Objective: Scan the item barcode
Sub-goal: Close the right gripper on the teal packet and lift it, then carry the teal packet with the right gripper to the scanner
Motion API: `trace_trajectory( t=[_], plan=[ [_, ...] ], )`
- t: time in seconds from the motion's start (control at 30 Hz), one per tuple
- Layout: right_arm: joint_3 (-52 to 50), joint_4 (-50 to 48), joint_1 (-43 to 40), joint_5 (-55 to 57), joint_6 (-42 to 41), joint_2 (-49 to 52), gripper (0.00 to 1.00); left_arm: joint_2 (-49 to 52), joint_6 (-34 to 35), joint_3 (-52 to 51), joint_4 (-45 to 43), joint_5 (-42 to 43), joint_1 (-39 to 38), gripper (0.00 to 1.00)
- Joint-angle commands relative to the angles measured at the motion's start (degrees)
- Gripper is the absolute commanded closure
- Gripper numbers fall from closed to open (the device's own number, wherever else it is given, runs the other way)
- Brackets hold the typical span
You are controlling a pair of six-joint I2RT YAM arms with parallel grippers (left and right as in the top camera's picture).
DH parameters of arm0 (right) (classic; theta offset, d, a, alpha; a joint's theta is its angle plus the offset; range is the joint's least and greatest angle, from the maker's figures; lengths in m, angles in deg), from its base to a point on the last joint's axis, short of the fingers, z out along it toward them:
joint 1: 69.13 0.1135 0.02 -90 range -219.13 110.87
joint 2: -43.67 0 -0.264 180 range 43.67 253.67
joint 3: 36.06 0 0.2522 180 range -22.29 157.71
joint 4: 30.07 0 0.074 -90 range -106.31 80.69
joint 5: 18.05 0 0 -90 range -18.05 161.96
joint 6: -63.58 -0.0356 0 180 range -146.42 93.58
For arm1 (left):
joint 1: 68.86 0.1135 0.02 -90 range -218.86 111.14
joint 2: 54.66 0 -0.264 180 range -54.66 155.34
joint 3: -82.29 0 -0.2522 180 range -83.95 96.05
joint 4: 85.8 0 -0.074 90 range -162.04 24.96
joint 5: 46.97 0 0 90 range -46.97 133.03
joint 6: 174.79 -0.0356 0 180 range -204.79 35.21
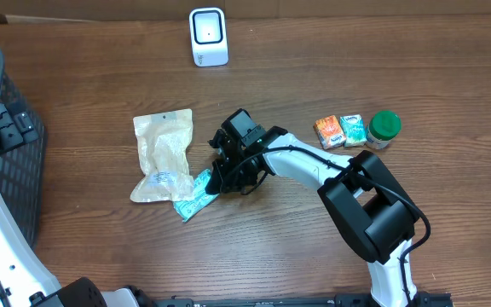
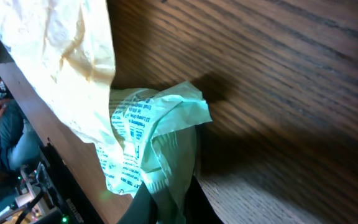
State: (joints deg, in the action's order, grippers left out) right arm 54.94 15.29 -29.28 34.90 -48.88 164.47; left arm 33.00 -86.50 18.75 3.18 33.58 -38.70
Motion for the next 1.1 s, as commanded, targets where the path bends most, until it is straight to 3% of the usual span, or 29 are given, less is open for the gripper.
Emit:
trace_trajectory(
  t=[0.0, 0.07, 0.37, 0.5, 0.67, 0.87, 0.93, 1.0, 1.03, 1.07],
  plan=[
    [1.22, 2.43, -1.64, 0.09, 2.97, -0.96, 0.96, 0.00, -0.90, 0.94, -0.07, 0.07, 0.15, 0.00],
    [1.95, 5.81, -2.97, 0.70, 6.36, -3.61, 0.96, 0.00, -0.87, 0.94, -0.07, 0.07, 0.15, 0.01],
    [2.01, 13.38, -10.01, 5.95, 5.25, -14.56, 0.96, 0.00, -0.87, 0.94, -0.07, 0.07, 0.15, 0.01],
    [1.64, 13.97, -12.00, 6.69, -0.81, -14.88, 0.96, 0.00, -0.87, 0.94, -0.07, 0.07, 0.15, 0.00],
    [-1.60, 12.33, -10.82, 16.04, -13.51, -14.80, 0.96, 0.00, -0.90, 0.94, -0.07, 0.07, 0.15, 0.00],
    [-7.76, 6.12, -8.72, 20.96, -19.43, -14.80, 0.96, 0.00, -0.87, 0.94, -0.07, 0.07, 0.15, 0.00],
    [-9.64, 3.85, -8.74, 21.18, -19.56, -14.80, 0.91, 0.00, -0.87, 0.94, -0.07, 0.07, 0.15, 0.00],
    [-10.49, 3.10, -8.74, 21.20, -19.43, -14.75, 0.79, 0.00, -0.87, 0.94, -0.07, 0.07, 0.15, 0.01],
    [-10.54, 3.21, -8.74, 21.11, -16.76, -14.75, 0.53, 0.00, -0.87, 0.94, -0.07, 0.07, 0.15, 0.00],
    [-10.51, 3.43, -8.74, 20.79, -14.10, -14.75, 0.42, 0.00, -0.87, 0.94, -0.07, 0.07, 0.15, 0.00]
  ],
)
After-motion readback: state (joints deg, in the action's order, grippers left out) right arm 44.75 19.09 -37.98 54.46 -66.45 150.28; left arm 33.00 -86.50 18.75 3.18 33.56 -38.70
